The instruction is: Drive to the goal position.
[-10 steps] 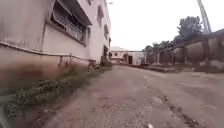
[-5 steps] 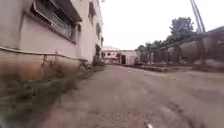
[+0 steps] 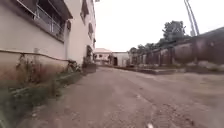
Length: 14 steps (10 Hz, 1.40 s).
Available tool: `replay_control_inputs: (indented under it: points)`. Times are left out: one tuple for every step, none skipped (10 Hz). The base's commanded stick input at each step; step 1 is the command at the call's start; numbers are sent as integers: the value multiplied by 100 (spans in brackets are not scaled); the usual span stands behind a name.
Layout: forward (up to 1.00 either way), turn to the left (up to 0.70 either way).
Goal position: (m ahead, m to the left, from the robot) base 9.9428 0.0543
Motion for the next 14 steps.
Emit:
replay_control_inputs:
  points:
    - [100,0]
    - [100,0]
    - [100,0]
    - [100,0]
    - [100,0]
    - [100,0]
    - [100,0]
    - [100,0]
    - [100,2]
    - [100,26]
    - [100,31]
    - [100,9]
    - [100,0]
    - [100,0]
